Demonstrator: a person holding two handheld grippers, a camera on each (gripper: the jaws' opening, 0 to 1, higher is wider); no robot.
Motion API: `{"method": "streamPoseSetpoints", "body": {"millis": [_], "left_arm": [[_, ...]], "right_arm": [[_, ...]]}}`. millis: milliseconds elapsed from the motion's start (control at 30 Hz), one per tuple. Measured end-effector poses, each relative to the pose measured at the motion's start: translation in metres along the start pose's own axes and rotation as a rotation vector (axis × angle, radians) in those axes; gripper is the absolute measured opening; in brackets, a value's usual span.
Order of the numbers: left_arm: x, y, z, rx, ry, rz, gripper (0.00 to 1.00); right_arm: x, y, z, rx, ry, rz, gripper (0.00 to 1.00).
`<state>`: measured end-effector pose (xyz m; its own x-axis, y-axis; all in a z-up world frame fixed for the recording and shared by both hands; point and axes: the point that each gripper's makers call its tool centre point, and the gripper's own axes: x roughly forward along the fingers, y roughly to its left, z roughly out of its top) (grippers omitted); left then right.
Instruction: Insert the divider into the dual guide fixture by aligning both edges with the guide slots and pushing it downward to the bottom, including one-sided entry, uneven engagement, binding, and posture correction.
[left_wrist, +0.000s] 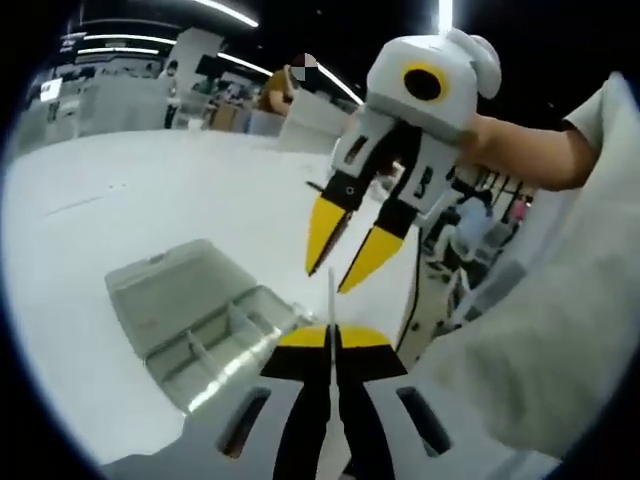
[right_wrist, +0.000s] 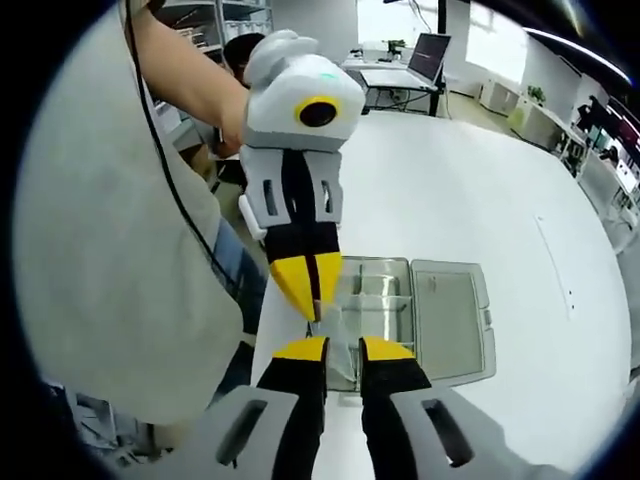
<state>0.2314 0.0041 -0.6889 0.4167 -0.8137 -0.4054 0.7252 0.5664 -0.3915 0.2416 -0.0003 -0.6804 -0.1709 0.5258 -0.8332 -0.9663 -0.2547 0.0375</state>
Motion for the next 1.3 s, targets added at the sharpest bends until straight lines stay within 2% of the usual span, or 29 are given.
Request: {"method": "streamPoseSetpoints", "body": {"millis": [333, 733, 967, 1100, 1300], "left_arm": [[0.0, -0.002, 0.002, 0.069, -0.013, -0.004, 0.0], [-0.001, -0.001, -0.004, 0.094, -0.01, -0.017, 0.0], [-0.001, 0.001, -0.007, 0.09, -0.005, -0.017, 0.0], [-0.001, 0.004, -0.008, 0.08, -0.004, -0.003, 0.0], [-0.001, 0.005, -0.011, 0.057, 0.01, 0.008, 0.01]], "right_arm": [[0.0, 0.003, -0.001, 0.018, -0.002, 0.047, 0.02], [0.003, 0.009, 0.0, 0.037, -0.012, 0.102, 0.0], [0.005, 0.013, 0.001, 0.058, -0.007, 0.114, 0.0], [0.004, 0.013, 0.006, 0.1, -0.024, 0.107, 0.0], [0.007, 0.017, 0.006, 0.102, 0.005, 0.109, 0.0]]}}
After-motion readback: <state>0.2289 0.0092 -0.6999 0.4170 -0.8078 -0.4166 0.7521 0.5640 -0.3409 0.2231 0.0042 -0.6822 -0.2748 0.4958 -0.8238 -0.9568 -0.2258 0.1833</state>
